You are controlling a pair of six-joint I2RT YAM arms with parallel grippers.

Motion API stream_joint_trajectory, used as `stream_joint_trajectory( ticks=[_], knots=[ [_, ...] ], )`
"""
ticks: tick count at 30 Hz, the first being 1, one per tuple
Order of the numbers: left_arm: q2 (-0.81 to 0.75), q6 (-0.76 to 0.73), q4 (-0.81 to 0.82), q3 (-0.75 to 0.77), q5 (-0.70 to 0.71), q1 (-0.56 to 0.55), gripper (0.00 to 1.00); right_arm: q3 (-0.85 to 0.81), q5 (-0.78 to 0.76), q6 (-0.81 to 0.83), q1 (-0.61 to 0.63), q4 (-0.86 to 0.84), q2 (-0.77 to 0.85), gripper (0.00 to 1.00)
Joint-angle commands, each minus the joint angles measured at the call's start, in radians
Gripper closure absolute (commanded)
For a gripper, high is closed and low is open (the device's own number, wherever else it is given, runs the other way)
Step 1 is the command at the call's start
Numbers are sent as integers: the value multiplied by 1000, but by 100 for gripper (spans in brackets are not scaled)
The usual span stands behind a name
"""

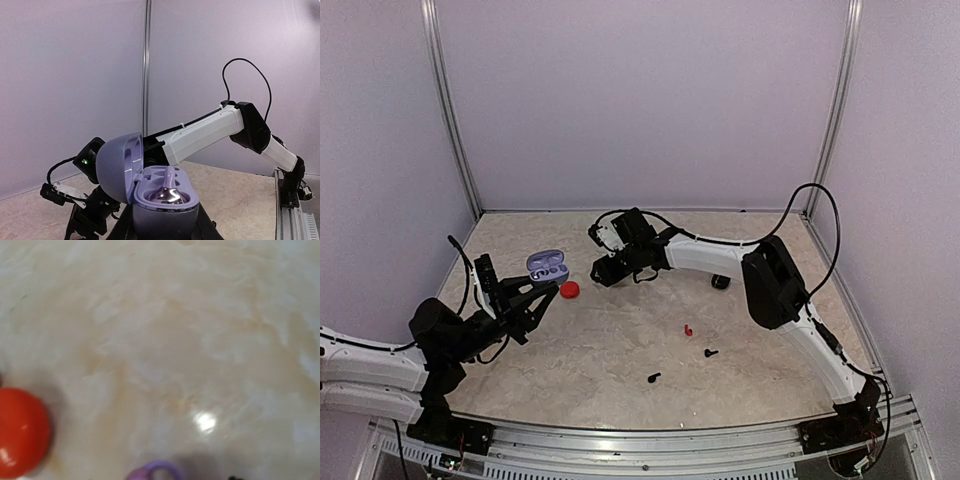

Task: Insert the wireless bluetooth earbuds into the charging case
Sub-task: Move the right earbud to the center of the board.

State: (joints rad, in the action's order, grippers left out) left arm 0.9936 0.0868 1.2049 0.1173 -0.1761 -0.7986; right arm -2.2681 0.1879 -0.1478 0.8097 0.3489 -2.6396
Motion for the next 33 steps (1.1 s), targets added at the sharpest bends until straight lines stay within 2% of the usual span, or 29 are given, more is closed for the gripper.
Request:
stream_joint_trajectory(
  ticks=[1,9,15,21,24,33],
  knots=[
    [-1,7,37,-9,-4,6,100,-55,-63,-4,13,2,-42,44],
    [0,8,36,-10,-5,6,100,-66,-98,25,26,16,-66,48],
    [2,11,32,-10,-5,6,100,-32,-66,43,32,30,-55,57],
    [-2,7,26,-7,-1,6,100,127,6,82,34,-21,52,69],
    [-1,8,24,-5,-1,6,100,221,49,110,34,-56,115,72],
    [-7,4,7,1,-7,4,100,554,251,223,43,-141,343,73]
  ],
)
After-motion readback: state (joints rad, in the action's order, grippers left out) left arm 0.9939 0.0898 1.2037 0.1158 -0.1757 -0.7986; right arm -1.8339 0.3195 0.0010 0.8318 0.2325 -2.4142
